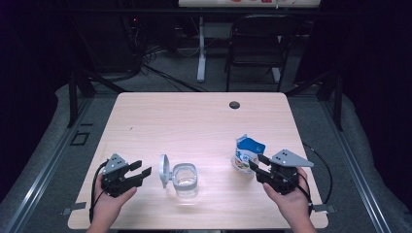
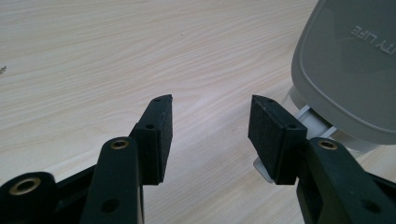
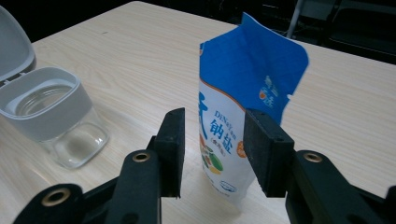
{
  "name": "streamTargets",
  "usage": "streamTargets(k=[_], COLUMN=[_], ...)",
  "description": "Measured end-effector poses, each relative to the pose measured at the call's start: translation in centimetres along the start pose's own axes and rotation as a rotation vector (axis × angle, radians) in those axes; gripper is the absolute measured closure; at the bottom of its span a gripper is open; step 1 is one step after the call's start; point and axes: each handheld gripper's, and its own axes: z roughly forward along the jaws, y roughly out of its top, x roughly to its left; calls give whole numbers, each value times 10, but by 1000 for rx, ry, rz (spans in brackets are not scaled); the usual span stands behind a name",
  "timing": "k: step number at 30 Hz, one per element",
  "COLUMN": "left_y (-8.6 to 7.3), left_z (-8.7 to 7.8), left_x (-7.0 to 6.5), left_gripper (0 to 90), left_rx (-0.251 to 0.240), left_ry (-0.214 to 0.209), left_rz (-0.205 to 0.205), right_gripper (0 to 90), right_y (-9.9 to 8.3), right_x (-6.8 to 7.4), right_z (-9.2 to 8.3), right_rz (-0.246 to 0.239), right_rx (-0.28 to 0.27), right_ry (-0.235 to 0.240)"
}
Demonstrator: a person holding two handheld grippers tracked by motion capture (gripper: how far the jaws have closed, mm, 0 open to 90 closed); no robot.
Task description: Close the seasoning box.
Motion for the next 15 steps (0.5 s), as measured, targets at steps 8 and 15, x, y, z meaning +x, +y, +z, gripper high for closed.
streamTargets(k=[8, 15], left_y=[0, -1], left_z=[0, 1], left_x=[0, 0], left_gripper=[506, 506], left_rx=[4, 5], left_ry=[1, -1], left_rz=[2, -3], right_gripper=[590, 587], right_y=[-2, -1], right_x=[-9, -14], right_z=[-3, -4], right_rz=[27, 36], right_rx=[-3, -1], right_ry=[-29, -45])
